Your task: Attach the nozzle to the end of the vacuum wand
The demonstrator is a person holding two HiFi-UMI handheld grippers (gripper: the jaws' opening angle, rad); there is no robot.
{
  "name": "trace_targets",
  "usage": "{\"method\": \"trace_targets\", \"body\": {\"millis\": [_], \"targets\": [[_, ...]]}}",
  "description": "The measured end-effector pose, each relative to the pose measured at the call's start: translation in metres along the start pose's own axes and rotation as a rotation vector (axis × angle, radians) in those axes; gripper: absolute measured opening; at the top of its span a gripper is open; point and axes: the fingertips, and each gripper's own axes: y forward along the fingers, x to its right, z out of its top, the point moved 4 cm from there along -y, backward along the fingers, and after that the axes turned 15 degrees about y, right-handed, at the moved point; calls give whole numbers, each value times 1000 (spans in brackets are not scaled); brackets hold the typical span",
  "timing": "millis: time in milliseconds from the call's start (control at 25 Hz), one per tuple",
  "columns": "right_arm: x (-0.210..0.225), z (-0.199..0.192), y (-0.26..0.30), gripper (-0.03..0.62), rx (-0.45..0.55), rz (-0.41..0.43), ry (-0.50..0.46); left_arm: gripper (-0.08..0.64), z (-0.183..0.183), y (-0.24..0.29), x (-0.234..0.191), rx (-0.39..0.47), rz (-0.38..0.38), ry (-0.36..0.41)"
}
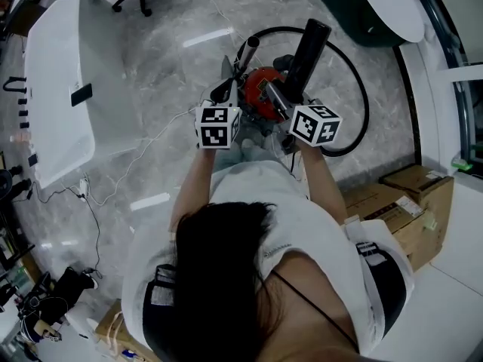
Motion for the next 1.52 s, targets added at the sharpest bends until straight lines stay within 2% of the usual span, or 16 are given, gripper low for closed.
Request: {"method": "trace_targets", "body": {"millis": [160, 360, 560, 840, 960, 1200, 1320, 1520], "targets": [[-3, -3, 1, 77, -1, 7, -1, 5, -1, 3, -7, 0, 1, 5], [-2, 0, 5, 77, 26, -17, 21, 9, 0, 11, -20, 11, -4, 46], [-7, 6, 12, 77, 50, -22, 15, 103, 1, 24, -23, 21, -85, 89], [-15, 21, 14, 77, 87, -9, -15, 182, 2, 56, -20, 13, -205, 176], [-21, 24, 17, 77, 107, 5, -27, 221, 6, 65, -27, 33, -229, 212], [-17, 39, 6, 77, 147, 19, -45, 245, 8, 96, -13, 45, -307, 282], [-22, 43, 10, 77, 160, 40, -39, 250, 6, 103, -16, 55, -308, 295], [-27, 46, 15, 77, 152, 74, -37, 255, -4, 118, -16, 7, -317, 321]]}}
